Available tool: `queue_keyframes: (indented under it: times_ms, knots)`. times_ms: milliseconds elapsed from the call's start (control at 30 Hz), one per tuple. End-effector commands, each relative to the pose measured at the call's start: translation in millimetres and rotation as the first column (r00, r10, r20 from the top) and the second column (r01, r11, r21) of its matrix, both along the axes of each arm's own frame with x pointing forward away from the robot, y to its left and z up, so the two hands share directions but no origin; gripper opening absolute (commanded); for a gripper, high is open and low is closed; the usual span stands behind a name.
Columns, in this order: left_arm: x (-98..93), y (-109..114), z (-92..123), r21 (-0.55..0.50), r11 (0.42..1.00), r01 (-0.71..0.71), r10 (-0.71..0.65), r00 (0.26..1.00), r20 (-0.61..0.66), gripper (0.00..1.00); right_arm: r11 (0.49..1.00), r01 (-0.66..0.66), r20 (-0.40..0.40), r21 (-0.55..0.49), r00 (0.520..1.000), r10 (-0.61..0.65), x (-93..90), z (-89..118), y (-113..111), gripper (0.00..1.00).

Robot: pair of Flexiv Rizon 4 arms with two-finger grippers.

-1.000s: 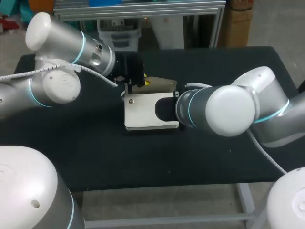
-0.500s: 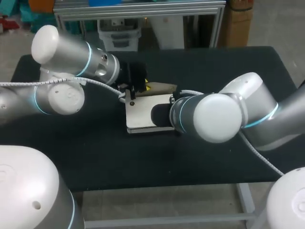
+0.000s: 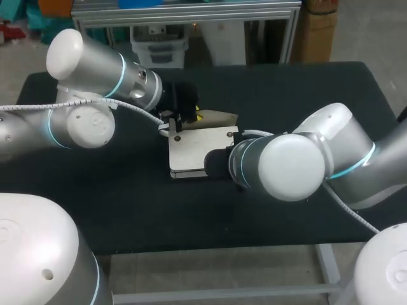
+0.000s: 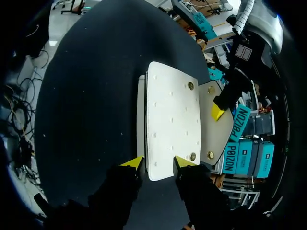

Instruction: Pick up the bag, open it, inspect its contents, close it, and place it on the opposite side

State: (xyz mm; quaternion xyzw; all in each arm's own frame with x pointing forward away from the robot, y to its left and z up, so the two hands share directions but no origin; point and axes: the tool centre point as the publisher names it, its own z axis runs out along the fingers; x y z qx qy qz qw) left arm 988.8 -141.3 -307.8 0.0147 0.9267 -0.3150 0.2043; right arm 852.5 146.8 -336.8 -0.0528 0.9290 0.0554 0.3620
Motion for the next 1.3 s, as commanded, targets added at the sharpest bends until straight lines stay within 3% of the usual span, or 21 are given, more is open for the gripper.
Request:
queue_keyframes:
  times_ms: [33,467,1133,1300]
  knots:
    - [5.2,-1,0,-0.001,1.0,0.022,-0.022,1.0,-0.018,0.0,0.999,-0.012,0.142,0.036,0.99,0.007,5.7,-14,-8,0.4]
    - [15.0,0,-5,0.006,1.0,0.018,-0.017,0.998,-0.06,0.0,0.999,-0.036,0.129,0.021,0.991,0.033,12.2,-29,-7,0.48]
    - [18.2,-1,-12,0.008,0.999,0.051,-0.05,0.994,-0.095,0.0,1.0,-0.029,0.125,-0.005,0.992,0.029,35.6,-42,4,0.44]
    - [16.8,-1,-13,0.009,0.998,0.062,-0.061,0.993,-0.098,0.0,1.0,-0.022,0.123,0.001,0.992,0.022,42.0,-44,4,0.36]
